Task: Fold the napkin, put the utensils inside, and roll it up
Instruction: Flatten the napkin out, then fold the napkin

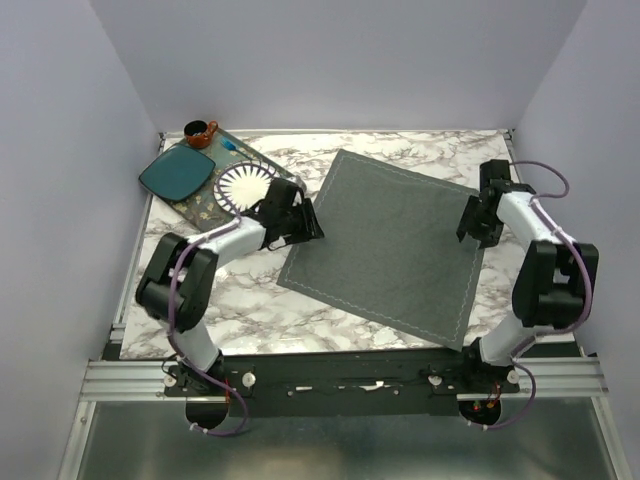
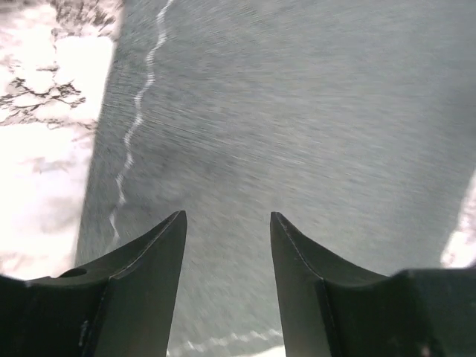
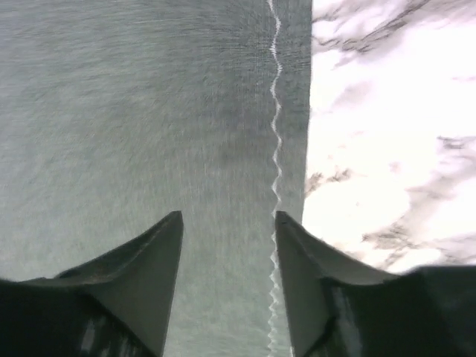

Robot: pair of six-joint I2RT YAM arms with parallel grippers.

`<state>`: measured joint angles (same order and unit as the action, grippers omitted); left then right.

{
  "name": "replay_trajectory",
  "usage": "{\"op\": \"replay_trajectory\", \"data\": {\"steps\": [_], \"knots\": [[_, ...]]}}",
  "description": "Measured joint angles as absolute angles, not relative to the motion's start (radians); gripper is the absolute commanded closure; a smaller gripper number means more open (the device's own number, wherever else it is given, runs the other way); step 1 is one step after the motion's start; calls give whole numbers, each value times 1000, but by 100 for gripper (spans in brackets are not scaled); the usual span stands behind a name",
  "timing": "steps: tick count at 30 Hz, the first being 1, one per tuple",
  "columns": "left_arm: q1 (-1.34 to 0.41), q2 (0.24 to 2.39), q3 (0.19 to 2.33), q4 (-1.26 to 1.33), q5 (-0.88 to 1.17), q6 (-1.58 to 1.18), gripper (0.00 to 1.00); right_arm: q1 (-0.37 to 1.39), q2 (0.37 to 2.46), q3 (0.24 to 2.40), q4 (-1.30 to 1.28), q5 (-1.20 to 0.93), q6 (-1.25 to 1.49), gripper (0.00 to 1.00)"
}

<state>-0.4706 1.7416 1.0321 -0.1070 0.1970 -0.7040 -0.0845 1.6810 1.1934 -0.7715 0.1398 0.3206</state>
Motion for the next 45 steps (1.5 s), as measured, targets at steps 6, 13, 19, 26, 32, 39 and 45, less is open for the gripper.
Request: {"op": "replay_trajectory", "data": {"steps": [6, 13, 19, 26, 32, 39, 45], "knots": [[-471, 1393, 999, -190, 192, -664, 38, 255, 1443, 1163, -736, 145, 342, 8], [-459, 955, 1074, -379, -54, -604, 32, 770, 1553, 1218, -662, 173, 390, 29], [-417, 850, 1148, -497, -216, -575, 34, 970, 1910, 1571, -667, 217, 445, 58], [-415, 878, 1203, -595, -266, -542, 34, 1081, 2264, 1992, -699, 216, 497, 55], [-428, 874, 1250, -595, -279, -524, 34, 1106, 2334, 2049, -761, 216, 523, 47], [-428, 876, 1230, -597, -279, -524, 34, 1113, 2334, 2049, -778, 217, 531, 56], [-428, 877, 1219, -601, -279, -521, 34, 1122, 2334, 2020, -783, 218, 541, 51]]}}
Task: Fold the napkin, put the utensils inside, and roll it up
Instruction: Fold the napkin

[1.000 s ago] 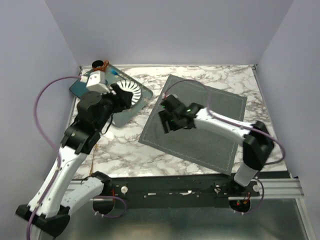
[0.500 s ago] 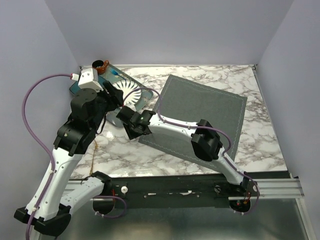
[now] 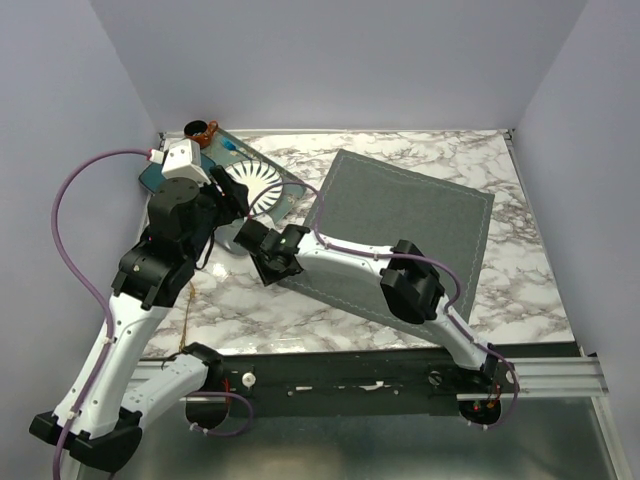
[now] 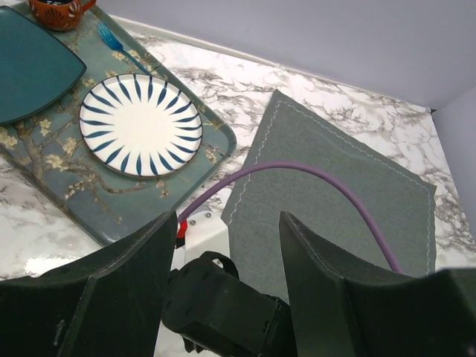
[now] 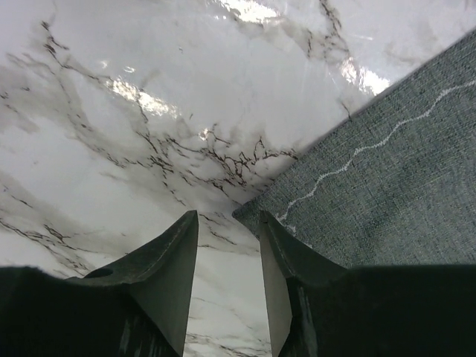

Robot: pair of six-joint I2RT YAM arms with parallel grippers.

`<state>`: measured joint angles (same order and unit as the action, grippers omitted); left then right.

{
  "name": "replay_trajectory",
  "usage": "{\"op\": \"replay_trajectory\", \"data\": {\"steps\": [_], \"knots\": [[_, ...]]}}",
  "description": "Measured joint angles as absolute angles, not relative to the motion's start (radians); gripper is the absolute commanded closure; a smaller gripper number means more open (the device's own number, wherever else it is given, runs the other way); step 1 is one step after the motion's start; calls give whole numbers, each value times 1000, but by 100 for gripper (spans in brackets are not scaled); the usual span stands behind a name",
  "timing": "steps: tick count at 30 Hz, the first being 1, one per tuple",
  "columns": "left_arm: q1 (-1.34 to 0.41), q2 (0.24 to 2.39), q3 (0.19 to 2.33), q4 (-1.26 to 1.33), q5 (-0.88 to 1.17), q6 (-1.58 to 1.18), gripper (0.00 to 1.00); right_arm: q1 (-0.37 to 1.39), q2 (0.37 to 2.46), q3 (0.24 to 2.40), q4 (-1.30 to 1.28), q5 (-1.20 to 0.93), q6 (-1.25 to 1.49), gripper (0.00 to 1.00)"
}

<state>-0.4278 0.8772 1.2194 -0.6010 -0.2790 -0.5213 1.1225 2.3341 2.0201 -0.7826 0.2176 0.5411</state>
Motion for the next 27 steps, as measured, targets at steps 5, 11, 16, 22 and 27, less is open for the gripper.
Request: {"op": "replay_trajectory", "data": {"steps": [5, 11, 16, 22, 27], "knots": [[-428, 883, 1219, -601, -279, -520, 34, 1127, 2334, 2003, -790, 220, 543, 44], [-428, 890, 1214, -601, -278, -520, 34, 1127, 2334, 1985, -788, 221, 546, 46], [-428, 893, 1210, -601, -278, -520, 34, 1127, 2334, 1964, -787, 221, 550, 50], [-428, 897, 1209, -601, -278, -520, 34, 1127, 2341, 1960, -779, 224, 550, 56], [-428, 902, 1209, -601, -277, -520, 33, 1127, 2346, 1961, -779, 240, 550, 65]]}}
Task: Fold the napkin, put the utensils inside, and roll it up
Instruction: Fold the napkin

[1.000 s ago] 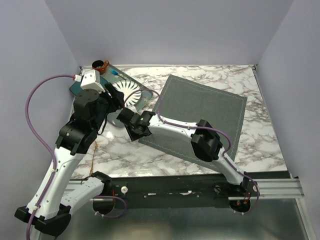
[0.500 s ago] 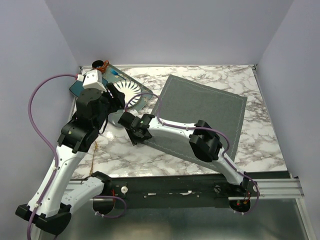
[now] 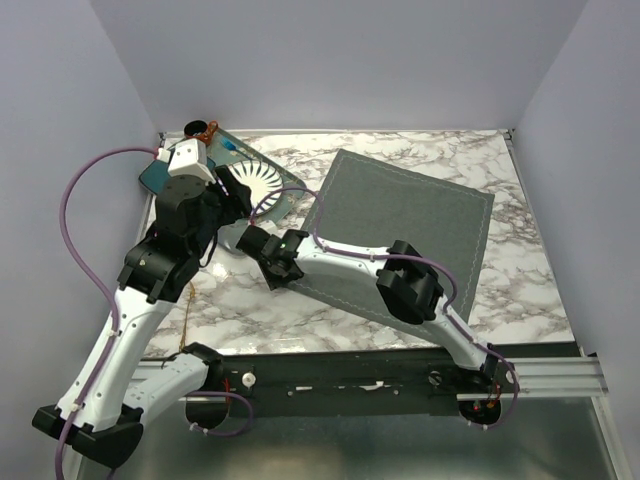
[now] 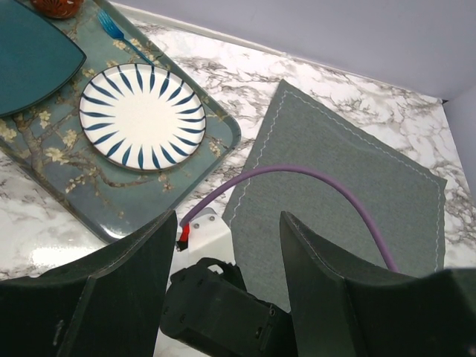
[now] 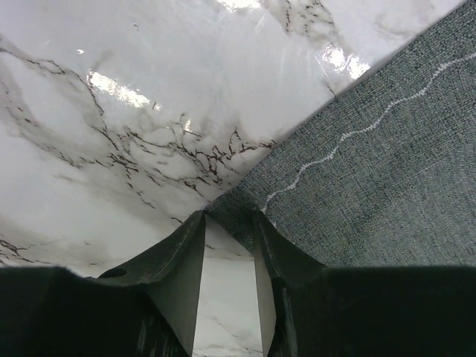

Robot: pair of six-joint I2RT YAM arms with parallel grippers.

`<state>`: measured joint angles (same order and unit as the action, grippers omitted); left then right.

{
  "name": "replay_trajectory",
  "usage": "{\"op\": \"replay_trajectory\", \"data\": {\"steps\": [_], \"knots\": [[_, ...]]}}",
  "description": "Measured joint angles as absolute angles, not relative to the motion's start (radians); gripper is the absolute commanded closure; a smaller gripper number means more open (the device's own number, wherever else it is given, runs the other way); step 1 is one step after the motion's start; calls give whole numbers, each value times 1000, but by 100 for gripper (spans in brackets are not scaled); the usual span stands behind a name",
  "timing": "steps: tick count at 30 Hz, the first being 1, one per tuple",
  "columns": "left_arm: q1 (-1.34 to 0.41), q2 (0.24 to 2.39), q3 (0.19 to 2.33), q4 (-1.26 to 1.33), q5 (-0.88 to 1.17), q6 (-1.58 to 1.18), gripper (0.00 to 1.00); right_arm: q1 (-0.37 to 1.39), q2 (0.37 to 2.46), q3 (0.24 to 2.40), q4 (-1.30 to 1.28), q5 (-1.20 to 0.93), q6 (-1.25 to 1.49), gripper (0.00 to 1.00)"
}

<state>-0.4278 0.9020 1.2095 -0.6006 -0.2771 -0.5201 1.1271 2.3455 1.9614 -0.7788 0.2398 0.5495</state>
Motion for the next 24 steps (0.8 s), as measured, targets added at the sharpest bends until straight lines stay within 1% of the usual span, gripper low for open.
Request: {"op": "replay_trajectory", "data": {"steps": [1, 4, 7, 10, 18, 21, 24], "knots": [[-428, 903, 1209, -601, -277, -520, 34, 1127, 2348, 1965, -781, 249, 550, 70], [-428, 907, 1209, -601, -276, -521, 33, 1127, 2359, 1982, -789, 273, 551, 80], [-428, 910, 1209, -601, -276, -521, 33, 1127, 2366, 1991, -794, 292, 553, 88], [-428, 913, 1209, -601, -276, -521, 33, 1127, 2370, 1998, -797, 303, 556, 99], [-428, 925, 1205, -599, -276, -521, 33, 1126, 2341, 1961, -792, 309, 566, 99], [-428, 931, 1192, -595, -274, -520, 32, 1114, 2270, 1869, -777, 302, 564, 99], [-427, 939, 1177, -587, -263, -515, 30, 1068, 2096, 1671, -740, 261, 556, 99]]}}
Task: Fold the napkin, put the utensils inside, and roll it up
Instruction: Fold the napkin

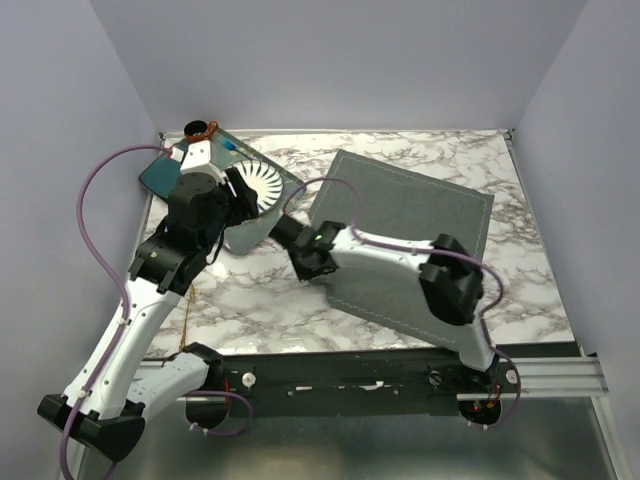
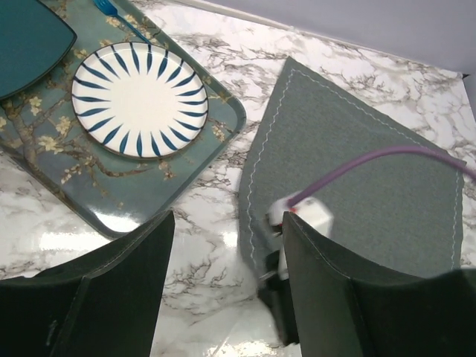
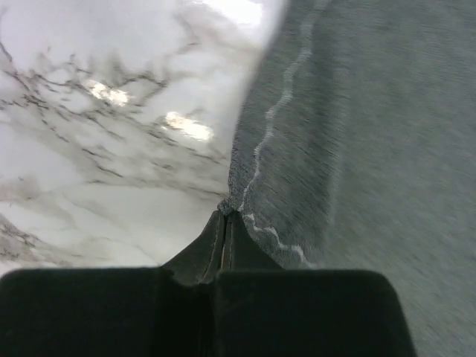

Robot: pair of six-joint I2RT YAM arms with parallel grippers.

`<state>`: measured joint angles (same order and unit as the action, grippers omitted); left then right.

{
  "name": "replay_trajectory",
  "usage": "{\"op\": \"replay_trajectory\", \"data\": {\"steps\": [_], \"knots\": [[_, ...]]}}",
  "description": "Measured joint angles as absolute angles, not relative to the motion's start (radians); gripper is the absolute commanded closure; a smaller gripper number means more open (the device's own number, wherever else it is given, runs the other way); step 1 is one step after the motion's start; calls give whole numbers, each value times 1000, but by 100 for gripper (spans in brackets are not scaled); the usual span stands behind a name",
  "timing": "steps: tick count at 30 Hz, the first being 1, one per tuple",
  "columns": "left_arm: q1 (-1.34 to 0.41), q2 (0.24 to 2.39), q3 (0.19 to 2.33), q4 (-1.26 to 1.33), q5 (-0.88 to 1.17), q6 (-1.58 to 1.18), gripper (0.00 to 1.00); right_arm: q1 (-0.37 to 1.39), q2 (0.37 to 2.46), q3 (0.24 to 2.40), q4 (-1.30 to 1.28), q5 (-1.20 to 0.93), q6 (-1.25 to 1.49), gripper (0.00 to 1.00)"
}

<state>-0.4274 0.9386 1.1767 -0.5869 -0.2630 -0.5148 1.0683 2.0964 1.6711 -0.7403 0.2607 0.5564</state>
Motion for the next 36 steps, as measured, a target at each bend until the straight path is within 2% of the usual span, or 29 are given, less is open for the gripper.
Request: {"op": "replay_trajectory", "data": {"steps": [3, 7, 12, 19, 36], "knots": [[-427, 954, 1158, -568, -237, -495, 30, 971, 1939, 1514, -677, 204, 532, 99], [-427, 997, 1142, -541, -200, -485, 30, 728, 1756, 1328, -583, 102, 456, 99], [-426, 1099, 1113, -480, -105, -498, 30, 433, 1679, 1192, -537, 6, 343, 99], [-426, 1226, 1084, -391, 65, -522, 23, 244, 1690, 1176, -519, -60, 234, 99], [-456, 1319, 1070, -307, 197, -542, 23, -89, 1782, 1265, -525, -38, 148, 99]]}}
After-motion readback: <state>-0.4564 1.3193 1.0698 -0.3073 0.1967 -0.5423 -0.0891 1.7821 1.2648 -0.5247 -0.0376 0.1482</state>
